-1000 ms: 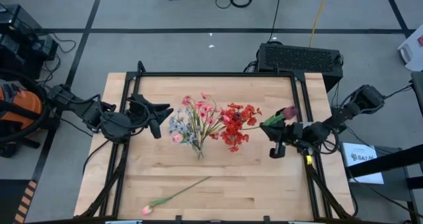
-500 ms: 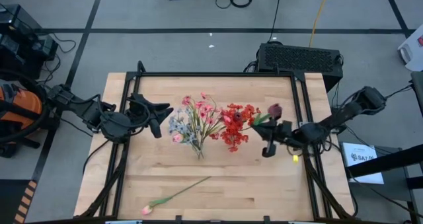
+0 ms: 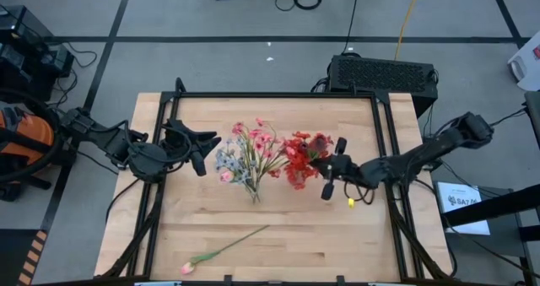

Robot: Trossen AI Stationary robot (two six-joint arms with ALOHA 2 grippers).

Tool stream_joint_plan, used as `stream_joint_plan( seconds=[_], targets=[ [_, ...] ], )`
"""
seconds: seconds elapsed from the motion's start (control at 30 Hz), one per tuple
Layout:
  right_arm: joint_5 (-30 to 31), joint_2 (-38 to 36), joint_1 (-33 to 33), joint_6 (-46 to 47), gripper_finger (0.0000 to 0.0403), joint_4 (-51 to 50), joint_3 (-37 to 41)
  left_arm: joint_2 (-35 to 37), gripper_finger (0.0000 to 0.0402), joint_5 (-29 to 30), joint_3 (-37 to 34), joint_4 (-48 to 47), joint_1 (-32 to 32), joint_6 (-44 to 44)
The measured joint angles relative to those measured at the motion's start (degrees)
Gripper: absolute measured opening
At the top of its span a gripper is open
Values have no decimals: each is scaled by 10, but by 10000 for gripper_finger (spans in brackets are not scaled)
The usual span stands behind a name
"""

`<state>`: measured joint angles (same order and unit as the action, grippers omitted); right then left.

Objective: Sort flowers into vase by color
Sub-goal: Put the dark red flower into the purple vase

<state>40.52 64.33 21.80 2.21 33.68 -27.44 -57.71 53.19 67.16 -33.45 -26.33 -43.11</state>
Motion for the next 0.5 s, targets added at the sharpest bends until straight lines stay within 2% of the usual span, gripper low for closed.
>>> stream_joint_plan(
  seconds=[0.33, 0.5],
  targets=[
    [0, 88, 0, 53, 0, 1, 0, 0, 129, 0, 0, 0, 0, 0],
    [-2, 104, 0, 63, 3, 9, 0, 0, 129, 0, 0, 0, 0, 0]
  ],
)
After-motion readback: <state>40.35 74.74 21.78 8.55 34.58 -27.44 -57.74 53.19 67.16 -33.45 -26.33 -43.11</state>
